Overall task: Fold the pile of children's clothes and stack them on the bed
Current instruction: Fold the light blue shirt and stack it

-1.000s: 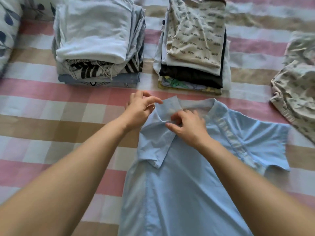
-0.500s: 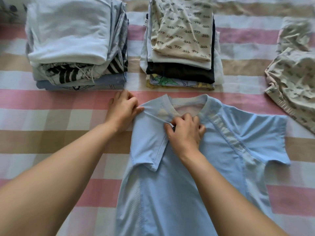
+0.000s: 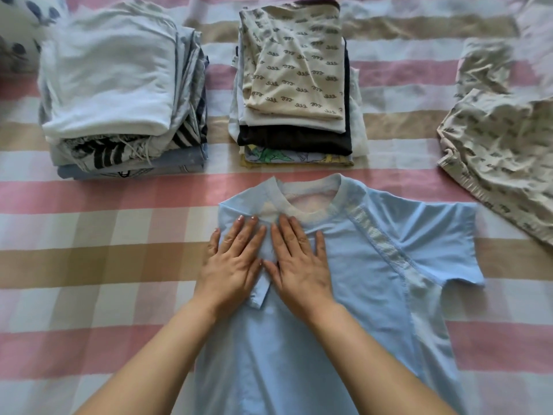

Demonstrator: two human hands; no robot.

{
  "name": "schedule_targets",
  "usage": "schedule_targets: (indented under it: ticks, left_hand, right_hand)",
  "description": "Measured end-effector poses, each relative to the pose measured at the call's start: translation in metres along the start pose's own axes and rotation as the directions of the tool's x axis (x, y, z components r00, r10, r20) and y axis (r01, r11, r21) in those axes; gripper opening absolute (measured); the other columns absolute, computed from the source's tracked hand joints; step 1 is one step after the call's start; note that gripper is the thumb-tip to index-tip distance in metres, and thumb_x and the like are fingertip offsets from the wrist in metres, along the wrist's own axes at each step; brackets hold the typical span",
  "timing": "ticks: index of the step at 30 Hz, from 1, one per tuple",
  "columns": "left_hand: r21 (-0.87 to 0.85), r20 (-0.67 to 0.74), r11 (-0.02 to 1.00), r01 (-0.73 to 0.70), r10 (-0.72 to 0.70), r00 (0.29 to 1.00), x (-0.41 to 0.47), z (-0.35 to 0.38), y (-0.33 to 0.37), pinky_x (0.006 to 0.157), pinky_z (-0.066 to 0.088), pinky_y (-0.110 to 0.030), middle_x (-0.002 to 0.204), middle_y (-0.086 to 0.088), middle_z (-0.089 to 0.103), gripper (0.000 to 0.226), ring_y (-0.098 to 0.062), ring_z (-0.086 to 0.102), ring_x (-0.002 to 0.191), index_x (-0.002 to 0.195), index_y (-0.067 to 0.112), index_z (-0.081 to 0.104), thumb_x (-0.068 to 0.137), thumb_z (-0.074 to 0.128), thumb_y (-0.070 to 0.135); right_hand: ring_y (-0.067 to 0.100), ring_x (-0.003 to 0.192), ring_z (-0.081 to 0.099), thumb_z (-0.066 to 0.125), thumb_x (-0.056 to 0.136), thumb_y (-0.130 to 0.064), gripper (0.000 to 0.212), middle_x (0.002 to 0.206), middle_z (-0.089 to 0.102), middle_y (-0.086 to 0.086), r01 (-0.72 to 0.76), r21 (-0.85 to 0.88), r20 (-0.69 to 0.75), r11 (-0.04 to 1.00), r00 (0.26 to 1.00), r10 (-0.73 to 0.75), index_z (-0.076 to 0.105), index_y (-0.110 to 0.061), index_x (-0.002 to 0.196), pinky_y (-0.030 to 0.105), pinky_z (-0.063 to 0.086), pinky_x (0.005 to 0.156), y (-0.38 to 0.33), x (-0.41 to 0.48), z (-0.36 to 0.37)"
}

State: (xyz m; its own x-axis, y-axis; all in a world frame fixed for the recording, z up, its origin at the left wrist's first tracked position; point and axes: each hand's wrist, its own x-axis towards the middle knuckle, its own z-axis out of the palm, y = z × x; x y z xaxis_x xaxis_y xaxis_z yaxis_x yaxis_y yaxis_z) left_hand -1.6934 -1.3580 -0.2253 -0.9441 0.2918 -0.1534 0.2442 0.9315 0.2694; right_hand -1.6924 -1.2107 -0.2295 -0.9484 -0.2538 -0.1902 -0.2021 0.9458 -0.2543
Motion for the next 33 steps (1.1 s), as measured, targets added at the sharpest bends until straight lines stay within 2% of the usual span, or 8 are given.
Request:
schedule_targets:
  ticks: [4,8,12,16,19,23,29,33]
  left_hand:
    - [-0.064,-0.127,0.998,-0.022,0.013,0.992,0.012,-0.015,0.024,0.1,0.037,-0.056,0.123,-0.015,0.06,0.046,-0.034,0.055,0.116,0.116,0.003,0.062,0.086,0.037,0.026]
    - [-0.15,-0.215,0.971,-0.187,0.152,0.965,0.04,-0.022,0.081,0.087,0.048,-0.041,0.111,-0.014,0.064,0.036,-0.034,0.061,0.099,0.106,0.001,0.065,0.086,0.04,0.017]
    - [-0.252,-0.233,0.924,-0.288,0.231,0.944,0.069,-0.01,0.153,0.068,0.051,-0.038,0.098,-0.013,0.065,0.027,-0.032,0.063,0.084,0.099,0.0,0.066,0.085,0.045,0.009]
    - [-0.429,-0.061,0.896,-0.117,0.1,0.993,0.101,0.013,0.217,0.069,0.049,-0.045,0.104,-0.014,0.059,0.028,-0.034,0.059,0.089,0.115,0.004,0.059,0.089,0.049,0.003]
    - [-0.508,0.07,0.86,0.047,-0.013,0.997,0.126,0.027,0.248,0.085,0.043,-0.038,0.115,-0.014,0.054,0.043,-0.03,0.053,0.104,0.129,0.01,0.047,0.087,0.052,0.005]
    - [-0.459,0.142,0.882,0.105,-0.044,0.989,0.151,0.038,0.268,0.077,0.04,-0.033,0.108,-0.012,0.062,0.05,-0.028,0.056,0.101,0.137,0.02,0.04,0.089,0.054,0.015]
    - [-0.363,0.145,0.931,0.05,0.004,0.989,0.173,0.038,0.284,0.061,0.034,-0.03,0.084,-0.006,0.059,0.005,-0.029,0.055,0.083,0.087,0.016,0.054,0.086,0.056,0.02]
    - [-0.512,0.149,0.858,0.044,0.039,0.988,0.177,0.032,0.281,0.059,0.033,-0.029,0.062,0.004,0.044,0.015,-0.02,0.043,0.066,0.074,0.015,0.049,0.08,0.06,0.006]
  right_hand:
    - [0.024,0.119,0.055,0.036,0.084,-0.039,0.05,0.126,0.06,0.007,-0.087,0.088,-0.226,0.992,0.969,0.105,0.063,-0.015,0.118,0.058,0.036,0.097,0.029,-0.016,-0.025]
    - [0.031,0.101,0.06,0.043,0.082,-0.034,0.039,0.108,0.064,0.007,-0.214,0.248,-0.41,0.945,0.861,0.302,0.067,-0.015,0.106,0.047,0.044,0.09,0.092,-0.037,-0.049]
    - [0.038,0.098,0.051,0.064,0.078,-0.02,0.029,0.107,0.06,0.013,-0.489,0.364,-0.387,0.793,0.695,0.606,0.066,-0.015,0.107,0.044,0.041,0.077,0.16,-0.058,-0.061]
    - [0.035,0.11,0.04,0.071,0.075,-0.037,0.05,0.12,0.048,0.015,-0.747,0.41,-0.165,0.522,0.503,0.849,0.056,-0.012,0.116,0.043,0.035,0.082,0.204,-0.076,-0.064]
    - [0.03,0.111,0.038,0.069,0.074,-0.048,0.043,0.116,0.047,0.006,-0.775,0.384,-0.094,0.501,0.507,0.857,0.059,-0.021,0.105,0.039,0.034,0.084,0.213,-0.082,-0.059]
    - [0.022,0.106,0.037,0.067,0.075,-0.047,0.027,0.108,0.047,-0.002,-0.765,0.409,-0.054,0.498,0.524,0.85,0.063,-0.028,0.094,0.033,0.027,0.079,0.216,-0.084,-0.055]
    - [0.02,0.102,0.039,0.066,0.078,-0.041,0.013,0.102,0.051,-0.006,-0.74,0.445,-0.081,0.505,0.528,0.845,0.062,-0.03,0.082,0.031,0.019,0.073,0.222,-0.09,-0.055]
    - [0.019,0.101,0.042,0.063,0.081,-0.042,0.012,0.097,0.058,-0.009,-0.721,0.478,-0.065,0.502,0.541,0.839,0.06,-0.03,0.083,0.031,0.017,0.071,0.226,-0.093,-0.061]
